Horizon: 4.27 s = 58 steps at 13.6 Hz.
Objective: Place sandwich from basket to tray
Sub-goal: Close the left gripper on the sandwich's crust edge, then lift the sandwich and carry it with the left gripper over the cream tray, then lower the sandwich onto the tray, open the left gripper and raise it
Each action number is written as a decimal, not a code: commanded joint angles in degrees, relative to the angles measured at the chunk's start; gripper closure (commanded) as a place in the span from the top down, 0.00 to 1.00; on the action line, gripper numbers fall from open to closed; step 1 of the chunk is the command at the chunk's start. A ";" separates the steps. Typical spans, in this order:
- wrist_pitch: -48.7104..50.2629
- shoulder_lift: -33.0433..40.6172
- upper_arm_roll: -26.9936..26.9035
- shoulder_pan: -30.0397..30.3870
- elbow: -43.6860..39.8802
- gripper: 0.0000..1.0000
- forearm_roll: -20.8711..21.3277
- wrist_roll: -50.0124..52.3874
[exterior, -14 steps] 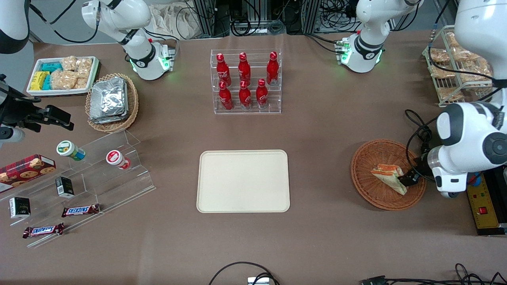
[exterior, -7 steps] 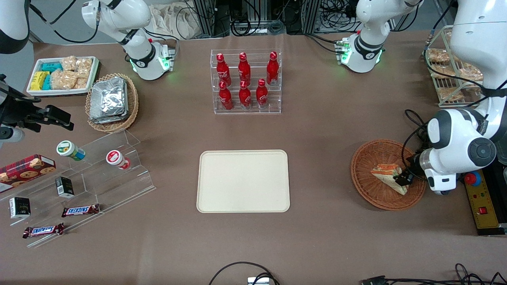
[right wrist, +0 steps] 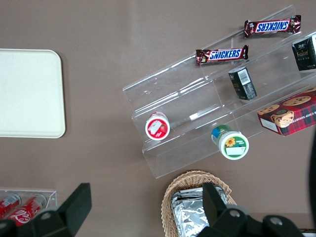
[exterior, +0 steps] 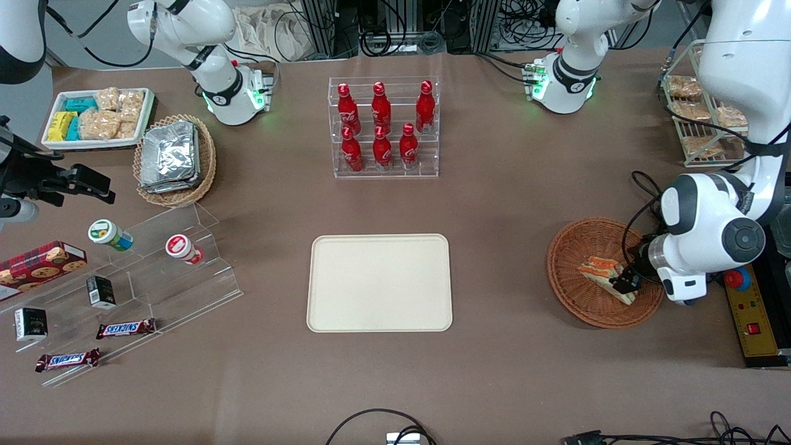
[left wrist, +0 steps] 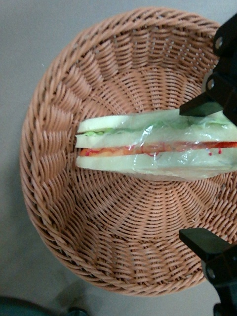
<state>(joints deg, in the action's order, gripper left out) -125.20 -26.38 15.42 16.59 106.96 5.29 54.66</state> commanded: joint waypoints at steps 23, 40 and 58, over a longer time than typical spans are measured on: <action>30.87 -0.78 4.62 -5.14 -29.95 0.00 2.10 -18.88; 12.82 -18.35 7.87 -34.60 -32.96 0.00 1.48 -18.45; 20.18 -0.92 7.70 -29.08 -19.48 1.00 0.87 -19.06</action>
<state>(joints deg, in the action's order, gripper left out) -104.50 -36.15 23.14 -15.64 77.00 6.93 36.03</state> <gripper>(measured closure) 0.000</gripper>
